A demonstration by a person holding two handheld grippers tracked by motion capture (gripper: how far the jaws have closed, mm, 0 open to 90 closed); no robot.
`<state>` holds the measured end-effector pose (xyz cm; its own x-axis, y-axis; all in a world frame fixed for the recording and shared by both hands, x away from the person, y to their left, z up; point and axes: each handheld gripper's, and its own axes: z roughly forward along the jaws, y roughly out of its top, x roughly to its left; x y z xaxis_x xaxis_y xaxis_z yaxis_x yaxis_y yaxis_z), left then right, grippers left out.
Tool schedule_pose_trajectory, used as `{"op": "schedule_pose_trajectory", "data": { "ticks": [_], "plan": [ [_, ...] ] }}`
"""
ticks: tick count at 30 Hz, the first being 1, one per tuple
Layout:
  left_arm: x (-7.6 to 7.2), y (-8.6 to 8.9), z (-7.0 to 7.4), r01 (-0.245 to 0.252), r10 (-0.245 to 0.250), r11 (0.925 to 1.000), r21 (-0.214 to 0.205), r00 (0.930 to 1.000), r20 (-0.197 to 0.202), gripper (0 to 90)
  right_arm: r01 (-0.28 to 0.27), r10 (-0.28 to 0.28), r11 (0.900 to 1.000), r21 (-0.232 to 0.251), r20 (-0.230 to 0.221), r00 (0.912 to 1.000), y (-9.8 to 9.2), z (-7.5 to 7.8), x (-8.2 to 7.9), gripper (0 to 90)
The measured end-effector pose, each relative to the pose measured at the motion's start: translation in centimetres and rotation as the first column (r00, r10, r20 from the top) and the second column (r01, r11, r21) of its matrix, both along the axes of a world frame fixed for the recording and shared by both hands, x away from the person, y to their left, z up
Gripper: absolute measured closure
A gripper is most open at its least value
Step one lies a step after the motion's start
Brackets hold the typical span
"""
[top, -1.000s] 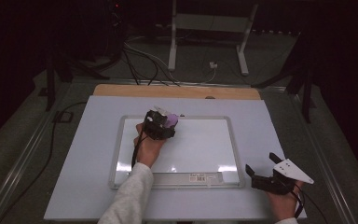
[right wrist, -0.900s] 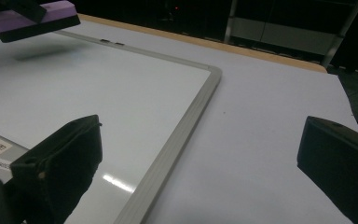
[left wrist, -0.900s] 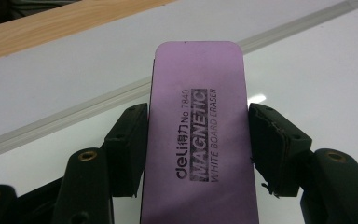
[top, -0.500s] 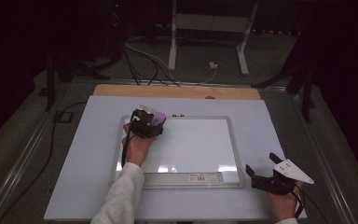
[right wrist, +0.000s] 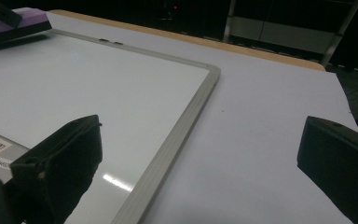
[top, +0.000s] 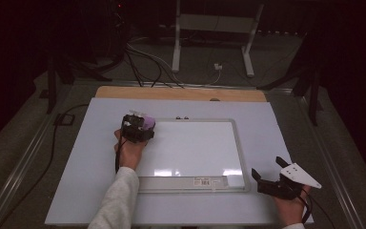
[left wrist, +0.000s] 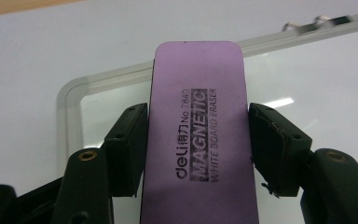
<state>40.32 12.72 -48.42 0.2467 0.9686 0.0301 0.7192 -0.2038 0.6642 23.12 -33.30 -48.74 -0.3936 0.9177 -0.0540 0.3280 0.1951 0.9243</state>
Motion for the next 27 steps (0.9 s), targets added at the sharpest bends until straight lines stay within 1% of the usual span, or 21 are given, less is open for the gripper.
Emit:
{"op": "schedule_pose_trajectory", "data": {
  "ticks": [3, 5, 7, 10, 11, 12, 14, 15, 16, 17, 19, 20, 22, 24, 26, 27],
  "plan": [
    [0.1, 0.4, -0.4, -0.019, 0.019, 0.9998, 0.010, 0.9998, -0.009, 41.8, 0.001, -0.001, 1.0000, 0.000, 0.000, 1.0000, 0.0, 0.0, 0.0, 0.4],
    [0.1, 0.6, -0.6, -0.029, 0.029, 0.9995, 0.009, 0.9994, -0.016, 41.7, 0.000, 0.000, 1.0000, -0.003, -0.003, 1.0000, 0.1, 0.0, 0.0, 0.4],
    [0.1, 0.7, -0.9, -0.032, 0.032, 0.9995, 0.009, 0.9992, -0.023, 41.7, -0.003, 0.003, 1.0000, -0.002, -0.002, 1.0000, 0.1, 0.0, 0.0, 0.4],
    [-0.1, 0.6, -1.0, -0.028, 0.029, 0.9994, 0.019, 0.9994, -0.021, 41.4, -0.002, 0.002, 1.0000, -0.003, -0.003, 1.0000, 0.1, -0.1, 0.0, 0.4],
    [0.0, 0.5, -1.0, -0.030, 0.030, 0.9994, 0.016, 0.9993, -0.023, 40.8, -0.002, 0.002, 1.0000, -0.002, -0.003, 1.0000, 0.1, -0.1, 0.0, 0.4],
    [0.0, 0.5, -1.0, -0.028, 0.028, 0.9995, 0.011, 0.9993, -0.024, 37.9, -0.003, 0.003, 1.0000, -0.003, -0.002, 1.0000, 0.1, 0.0, 0.0, 0.4],
    [-0.3, 0.4, -0.8, -0.029, 0.028, 0.9993, 0.025, 0.9996, 0.003, 31.4, -0.003, 0.003, 1.0000, -0.002, -0.003, 1.0000, 0.1, 0.0, 0.0, 0.4],
    [-0.4, 0.3, -0.6, -0.022, 0.021, 0.9995, 0.023, 0.9996, 0.019, 29.0, -0.002, 0.002, 1.0000, -0.002, -0.002, 1.0000, 0.1, 0.0, 0.0, 0.4],
    [-0.6, 0.2, -0.3, -0.004, 0.003, 0.9999, 0.015, 0.9993, 0.038, 28.5, -0.001, 0.001, 1.0000, -0.003, -0.002, 1.0000, 0.0, 0.0, 0.0, 0.3],
    [-0.9, 0.1, 0.0, 0.016, -0.017, 0.9997, 0.021, 0.9983, 0.056, 28.5, 0.000, 0.000, 1.0000, -0.001, -0.003, 1.0000, 0.0, 0.0, 0.0, 0.3],
    [-1.4, -0.2, 0.4, 0.073, -0.076, 0.9968, 0.033, 0.9940, 0.079, 29.3, 0.000, 0.000, 1.0000, -0.001, -0.004, 1.0000, 0.0, 0.0, 0.0, 0.4],
    [-1.5, -0.2, 0.5, 0.109, -0.111, 0.9935, 0.034, 0.9904, 0.082, 31.1, -0.001, 0.001, 1.0000, -0.002, -0.001, 1.0000, 0.0, 0.0, 0.0, 0.4],
    [-1.7, -0.3, 0.4, 0.131, -0.136, 0.9893, 0.063, 0.9877, 0.077, 32.0, -0.001, 0.001, 1.0000, -0.003, -0.002, 1.0000, 0.1, 0.0, 0.0, 0.4],
    [-1.6, -0.1, 0.1, 0.146, -0.148, 0.9880, 0.052, 0.9875, 0.053, 32.1, -0.002, 0.002, 1.0000, -0.002, -0.002, 1.0000, 0.1, 0.0, 0.0, 0.3],
    [-1.4, 0.2, -0.5, 0.142, -0.144, 0.9881, 0.057, 0.9892, 0.027, 32.0, -0.001, 0.001, 1.0000, -0.001, -0.001, 1.0000, 0.1, 0.0, 0.0, 0.4],
    [-1.4, 0.4, -0.7, 0.145, -0.147, 0.9882, 0.048, 0.9887, 0.030, 31.9, 0.000, 0.000, 1.0000, -0.001, -0.001, 1.0000, 0.1, 0.0, -0.1, 0.4]
  ]
}}
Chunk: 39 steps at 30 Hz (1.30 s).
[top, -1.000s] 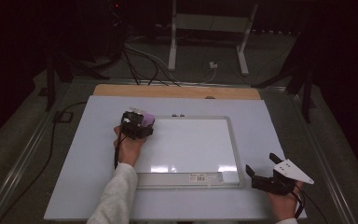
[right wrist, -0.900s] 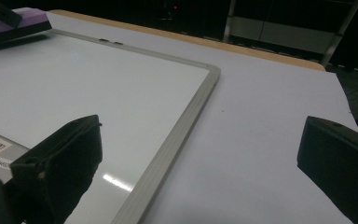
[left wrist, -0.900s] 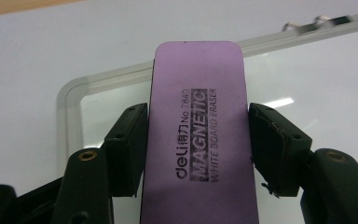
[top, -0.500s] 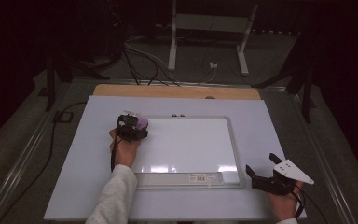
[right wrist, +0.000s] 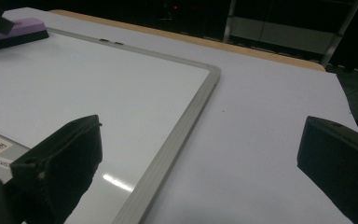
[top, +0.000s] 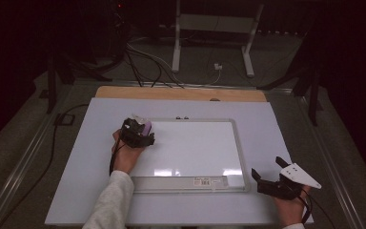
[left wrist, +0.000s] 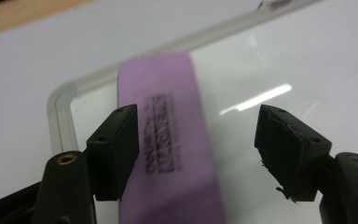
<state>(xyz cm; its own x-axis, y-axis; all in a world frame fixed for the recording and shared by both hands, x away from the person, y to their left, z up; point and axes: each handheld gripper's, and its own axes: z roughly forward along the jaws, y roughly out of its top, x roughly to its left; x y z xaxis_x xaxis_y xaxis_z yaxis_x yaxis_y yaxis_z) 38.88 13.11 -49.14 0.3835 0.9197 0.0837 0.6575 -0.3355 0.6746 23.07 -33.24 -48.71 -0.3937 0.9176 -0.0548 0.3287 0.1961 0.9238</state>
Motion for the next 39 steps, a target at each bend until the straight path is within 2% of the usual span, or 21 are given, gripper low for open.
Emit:
{"op": "schedule_pose_trajectory", "data": {
  "ticks": [6, 13, 16, 20, 24, 25, 27, 28, 29, 30, 33, 39],
  "plan": [
    [0.1, 0.6, 0.1, 0.001, -0.001, 0.9998, -0.020, 1.0000, -0.004, 32.0, 0.001, -0.001, 1.0000, 0.001, 0.000, 1.0000, 0.0, 0.0, 0.0, 0.4],
    [0.5, 1.8, 0.2, -0.040, 0.039, 0.9974, -0.060, 0.9990, -0.023, 30.6, 0.001, -0.001, 1.0000, 0.001, 0.002, 1.0000, 0.0, 0.0, 0.0, 0.3],
    [0.3, 2.3, 0.1, -0.054, 0.052, 0.9965, -0.064, 0.9981, -0.033, 31.5, 0.002, -0.002, 1.0000, 0.001, 0.001, 1.0000, 0.0, 0.0, 0.0, 0.3],
    [-0.2, 2.8, -0.2, -0.069, 0.066, 0.9946, -0.078, 0.9967, -0.047, 35.2, 0.002, -0.002, 1.0000, 0.000, 0.000, 1.0000, 0.0, 0.0, 0.0, 0.4],
    [-1.1, 3.2, -0.1, -0.084, 0.081, 0.9918, -0.096, 0.9961, -0.037, 41.4, 0.000, 0.000, 1.0000, -0.001, -0.001, 1.0000, 0.0, 0.0, 0.0, 0.4],
    [-1.3, 3.2, -0.1, -0.088, 0.085, 0.9920, -0.090, 0.9958, -0.033, 43.9, 0.000, 0.000, 1.0000, -0.003, -0.001, 1.0000, 0.0, 0.0, 0.0, 0.4],
    [-1.5, 3.4, -0.1, -0.103, 0.101, 0.9918, -0.076, 0.9945, -0.026, 54.5, 0.000, 0.000, 1.0000, -0.003, -0.002, 1.0000, 0.0, 0.0, 0.0, 0.3],
    [-1.6, 3.6, 0.0, -0.118, 0.117, 0.9902, -0.075, 0.9929, -0.023, 60.7, 0.000, 0.000, 1.0000, -0.003, -0.002, 1.0000, 0.0, 0.0, 0.0, 0.4],
    [-1.6, 3.8, 0.0, -0.134, 0.133, 0.9868, -0.090, 0.9909, -0.024, 63.0, 0.001, -0.001, 1.0000, -0.002, -0.002, 1.0000, 0.0, 0.0, 0.0, 0.3],
    [-1.5, 4.0, 0.0, -0.149, 0.147, 0.9838, -0.099, 0.9887, -0.029, 63.8, 0.001, -0.001, 1.0000, -0.001, 0.000, 1.0000, 0.0, 0.0, 0.0, 0.3],
    [-1.5, 4.0, 0.0, -0.179, 0.178, 0.9808, -0.078, 0.9839, -0.021, 64.2, 0.003, -0.003, 1.0000, 0.000, 0.001, 1.0000, 0.0, 0.0, -0.1, 0.3],
    [-1.1, 4.1, 0.0, -0.267, 0.266, 0.9601, -0.084, 0.9638, -0.018, 64.3, 0.002, -0.002, 1.0000, 0.001, 0.002, 1.0000, 0.0, 0.0, -0.1, 0.4]
  ]
}}
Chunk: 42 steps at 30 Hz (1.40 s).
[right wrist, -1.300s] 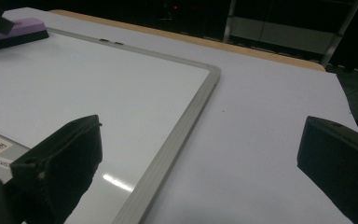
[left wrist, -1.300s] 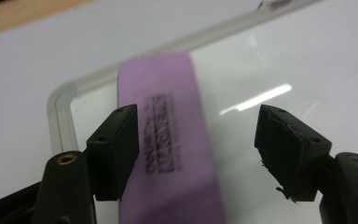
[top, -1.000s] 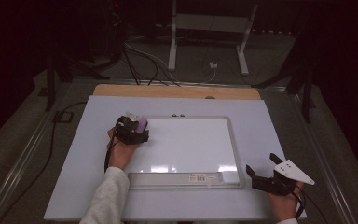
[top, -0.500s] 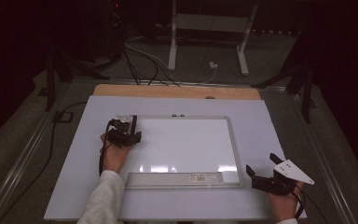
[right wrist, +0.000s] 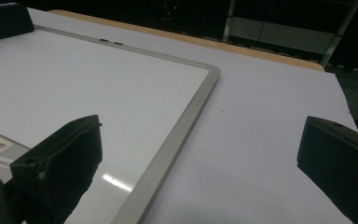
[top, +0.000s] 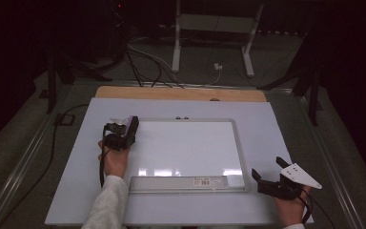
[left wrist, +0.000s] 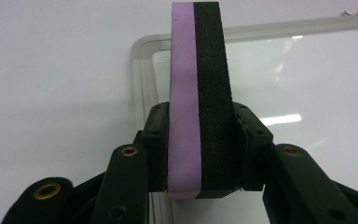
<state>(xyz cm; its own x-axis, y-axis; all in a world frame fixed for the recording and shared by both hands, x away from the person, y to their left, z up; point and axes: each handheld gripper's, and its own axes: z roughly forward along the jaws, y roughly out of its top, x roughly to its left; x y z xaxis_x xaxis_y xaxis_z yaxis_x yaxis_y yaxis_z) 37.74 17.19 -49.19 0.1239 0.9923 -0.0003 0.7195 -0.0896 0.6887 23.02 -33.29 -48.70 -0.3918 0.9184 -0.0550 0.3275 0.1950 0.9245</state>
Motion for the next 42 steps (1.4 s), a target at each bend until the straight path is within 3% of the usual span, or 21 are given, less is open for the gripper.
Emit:
{"op": "schedule_pose_trajectory", "data": {
  "ticks": [4, 8, 10, 13, 19, 23, 25, 27, 31, 34, 38, 42],
  "plan": [
    [0.3, -0.3, 0.0, -0.059, 0.059, 0.9982, -0.003, 0.9982, 0.002, 64.3, 0.001, -0.001, 1.0000, 0.000, 0.000, 1.0000, -0.1, 0.0, 0.0, 0.4],
    [0.4, -1.2, -0.1, -0.099, 0.099, 0.9945, 0.033, 0.9950, 0.006, 64.1, 0.001, -0.001, 1.0000, 0.001, 0.000, 1.0000, -0.1, 0.0, 0.0, 0.4],
    [0.4, -1.3, -0.1, -0.103, 0.103, 0.9945, 0.019, 0.9946, 0.011, 63.4, 0.003, -0.003, 1.0000, 0.004, 0.000, 1.0000, -0.1, 0.0, -0.1, 0.3],
    [0.4, -1.0, 0.0, -0.073, 0.074, 0.9964, -0.044, 0.9969, 0.025, 48.6, 0.002, -0.002, 1.0000, 0.002, 0.002, 1.0000, -0.1, 0.0, -0.1, 0.4],
    [-0.2, -0.6, 1.2, -0.003, 0.009, 0.9975, -0.071, 0.9964, 0.085, 28.2, -0.003, 0.003, 1.0000, -0.001, -0.002, 1.0000, 0.1, 0.0, 0.0, 0.3],
    [-0.9, 0.1, 2.1, 0.069, -0.056, 0.9929, -0.097, 0.9897, 0.132, 17.6, -0.002, 0.002, 1.0000, 0.003, -0.002, 1.0000, 0.0, 0.0, -0.1, 0.3],
    [-1.5, 0.6, 2.5, 0.112, -0.095, 0.9890, -0.097, 0.9820, 0.163, 14.8, -0.004, 0.004, 1.0000, 0.003, 0.001, 1.0000, 0.1, 0.0, -0.1, 0.3],
    [-2.3, 1.2, 3.0, 0.165, -0.138, 0.9784, -0.125, 0.9703, 0.199, 9.3, -0.006, 0.006, 1.0000, 0.005, 0.002, 1.0000, 0.1, 0.1, -0.1, 0.3],
    [-4.7, 2.5, 3.7, 0.271, -0.225, 0.9536, -0.131, 0.9304, 0.289, 1.7, -0.011, 0.011, 0.9999, 0.007, 0.007, 0.9999, 0.2, 0.1, -0.2, 0.3],
    [-6.6, 3.2, 3.8, 0.322, -0.276, 0.9426, -0.089, 0.9010, 0.335, 1.3, -0.016, 0.016, 0.9998, 0.011, 0.007, 0.9998, 0.3, 0.1, -0.3, 0.3],
    [-9.1, 4.0, 3.5, 0.358, -0.314, 0.9322, -0.051, 0.8708, 0.378, 1.0, -0.025, 0.024, 0.9995, 0.019, 0.007, 0.9997, 0.4, 0.2, -0.3, 0.3],
    [-11.1, 4.8, 2.7, 0.364, -0.318, 0.9303, -0.042, 0.8585, 0.402, 1.0, -0.033, 0.032, 0.9987, 0.040, 0.012, 0.9994, 0.5, 0.3, -0.4, 0.3]
  ]
}}
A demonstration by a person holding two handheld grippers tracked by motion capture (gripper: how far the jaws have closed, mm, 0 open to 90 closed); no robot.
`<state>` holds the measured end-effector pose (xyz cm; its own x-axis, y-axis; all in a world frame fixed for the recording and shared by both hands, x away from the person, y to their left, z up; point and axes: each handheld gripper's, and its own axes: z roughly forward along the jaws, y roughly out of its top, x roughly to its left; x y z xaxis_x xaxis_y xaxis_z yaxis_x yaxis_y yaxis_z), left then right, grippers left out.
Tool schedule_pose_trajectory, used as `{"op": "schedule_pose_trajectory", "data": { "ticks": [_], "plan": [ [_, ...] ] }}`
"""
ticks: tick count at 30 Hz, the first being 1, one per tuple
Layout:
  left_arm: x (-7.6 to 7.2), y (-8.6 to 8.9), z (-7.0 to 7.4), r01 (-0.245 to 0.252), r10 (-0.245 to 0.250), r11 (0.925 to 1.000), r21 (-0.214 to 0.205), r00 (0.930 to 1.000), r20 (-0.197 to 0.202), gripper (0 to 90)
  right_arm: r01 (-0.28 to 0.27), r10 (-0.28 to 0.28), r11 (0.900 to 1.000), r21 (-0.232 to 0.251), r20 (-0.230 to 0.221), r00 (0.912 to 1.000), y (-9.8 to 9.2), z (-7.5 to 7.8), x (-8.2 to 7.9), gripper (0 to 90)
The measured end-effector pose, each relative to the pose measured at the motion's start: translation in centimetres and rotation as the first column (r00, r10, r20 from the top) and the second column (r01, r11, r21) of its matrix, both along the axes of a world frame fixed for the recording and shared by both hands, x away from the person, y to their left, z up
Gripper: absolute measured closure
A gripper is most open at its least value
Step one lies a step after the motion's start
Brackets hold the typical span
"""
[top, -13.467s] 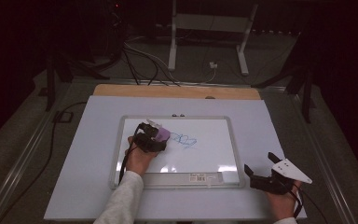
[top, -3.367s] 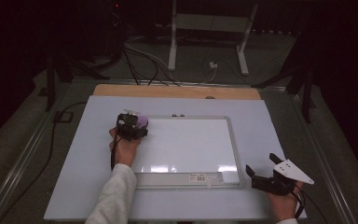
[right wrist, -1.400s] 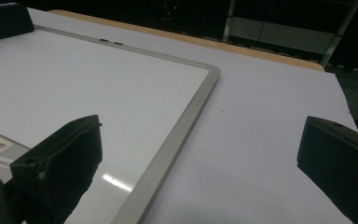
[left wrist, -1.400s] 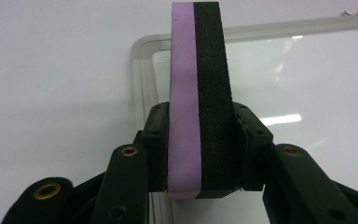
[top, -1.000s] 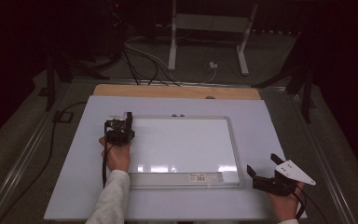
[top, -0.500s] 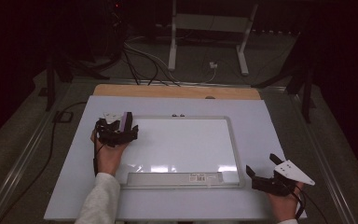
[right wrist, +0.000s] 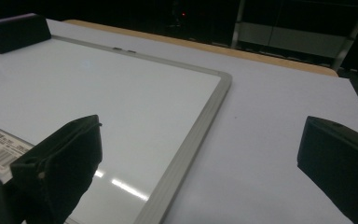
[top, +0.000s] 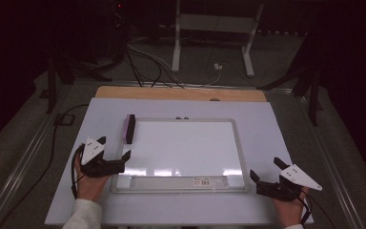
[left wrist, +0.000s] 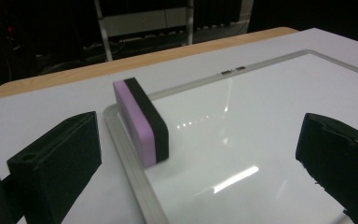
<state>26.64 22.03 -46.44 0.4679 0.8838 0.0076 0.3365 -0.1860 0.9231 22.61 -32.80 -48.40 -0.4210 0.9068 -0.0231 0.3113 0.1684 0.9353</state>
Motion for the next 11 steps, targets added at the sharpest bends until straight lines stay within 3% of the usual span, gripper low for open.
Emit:
{"op": "schedule_pose_trajectory", "data": {
  "ticks": [6, 11],
  "plan": [
    [-2.0, 0.9, -0.3, -0.020, 0.020, 0.9998, -0.002, 0.9989, 0.043, 1.0, 0.004, -0.004, 0.9998, 0.019, 0.006, 1.0000, -0.2, 0.2, -0.1, 0.3],
    [-2.2, 1.6, -0.2, -0.040, 0.041, 0.9990, -0.018, 0.9978, 0.053, 1.0, 0.005, -0.005, 0.9997, 0.023, 0.010, 0.9999, -0.4, 0.3, -0.2, 0.3]
  ]
}}
